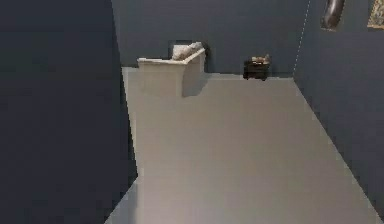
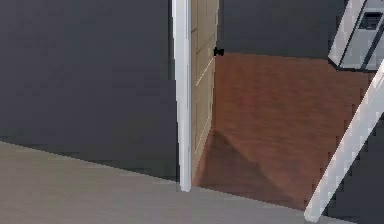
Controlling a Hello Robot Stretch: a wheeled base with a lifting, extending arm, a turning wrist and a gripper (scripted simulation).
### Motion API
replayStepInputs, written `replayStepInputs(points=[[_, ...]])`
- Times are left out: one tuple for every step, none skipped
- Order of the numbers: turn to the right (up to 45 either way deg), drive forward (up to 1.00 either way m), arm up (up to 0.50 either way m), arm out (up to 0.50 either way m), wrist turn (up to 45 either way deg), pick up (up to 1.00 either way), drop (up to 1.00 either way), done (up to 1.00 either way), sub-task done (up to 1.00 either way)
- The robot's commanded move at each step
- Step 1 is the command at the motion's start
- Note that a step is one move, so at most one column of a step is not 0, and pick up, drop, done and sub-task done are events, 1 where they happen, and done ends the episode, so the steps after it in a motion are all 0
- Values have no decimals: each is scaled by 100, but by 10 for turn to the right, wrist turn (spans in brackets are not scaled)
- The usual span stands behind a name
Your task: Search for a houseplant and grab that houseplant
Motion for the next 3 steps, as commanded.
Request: replayStepInputs(points=[[30, 0, 0, 0, 0, 0, 0, 0, 0], [0, 100, 0, 0, 0, 0, 0, 0, 0], [0, 75, 0, 0, 0, 0, 0, 0, 0]])
